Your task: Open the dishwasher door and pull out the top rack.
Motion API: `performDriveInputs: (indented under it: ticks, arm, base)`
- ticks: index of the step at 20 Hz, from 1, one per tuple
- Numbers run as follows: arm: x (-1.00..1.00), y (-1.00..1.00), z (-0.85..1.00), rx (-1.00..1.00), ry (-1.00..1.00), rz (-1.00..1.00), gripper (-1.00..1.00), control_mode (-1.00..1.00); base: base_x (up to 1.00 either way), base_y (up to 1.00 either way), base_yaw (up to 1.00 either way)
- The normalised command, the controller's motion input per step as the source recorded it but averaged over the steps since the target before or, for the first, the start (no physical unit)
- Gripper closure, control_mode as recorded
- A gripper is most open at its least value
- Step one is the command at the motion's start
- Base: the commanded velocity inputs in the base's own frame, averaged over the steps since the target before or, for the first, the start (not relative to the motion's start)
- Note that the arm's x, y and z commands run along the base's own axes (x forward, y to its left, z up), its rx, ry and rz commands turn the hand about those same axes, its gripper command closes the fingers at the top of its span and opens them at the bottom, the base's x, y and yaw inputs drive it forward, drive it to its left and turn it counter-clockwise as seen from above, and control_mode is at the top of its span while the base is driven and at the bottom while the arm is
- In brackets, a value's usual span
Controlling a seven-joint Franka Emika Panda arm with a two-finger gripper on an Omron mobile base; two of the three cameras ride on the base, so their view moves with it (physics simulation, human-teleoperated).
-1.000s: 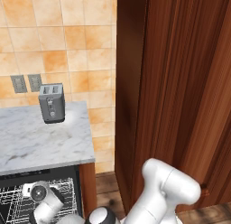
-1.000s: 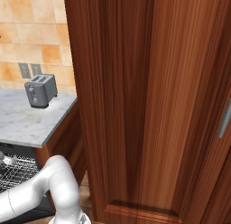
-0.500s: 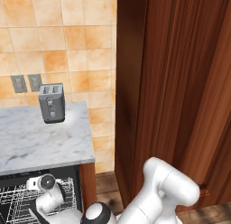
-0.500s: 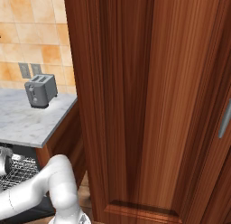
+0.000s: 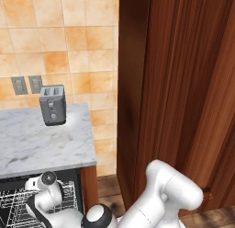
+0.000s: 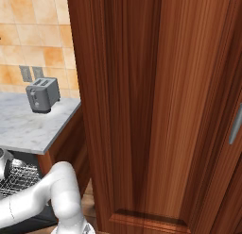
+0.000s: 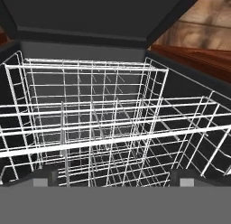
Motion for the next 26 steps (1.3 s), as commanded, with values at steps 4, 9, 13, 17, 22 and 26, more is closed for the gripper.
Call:
performDriveInputs:
  ticks: [4, 9, 13, 17, 22, 26]
  arm:
    - [0.13, 0.00, -0.79, 0.00, 0.00, 0.10, -1.00, -1.00]
    - [0.01, 0.00, -0.81, -0.02, -0.03, 0.07, -1.00, -1.00]
    - [0.08, 0.00, -0.64, -0.09, -0.10, 0.03, -1.00, -1.00]
    - [0.02, 0.00, -0.74, -0.16, -0.15, 0.00, -1.00, -1.00]
    - [0.00, 0.00, -0.79, -0.19, -0.23, 0.00, -1.00, -1.00]
    - [0.01, 0.00, -0.54, -0.09, -0.23, -0.01, -1.00, -1.00]
  base:
    - [0.00, 0.00, 0.00]
    - [0.00, 0.00, 0.00]
    - [0.00, 0.00, 0.00]
    - [0.00, 0.00, 0.00]
    - [0.00, 0.00, 0.00]
    - [0.00, 0.00, 0.00]
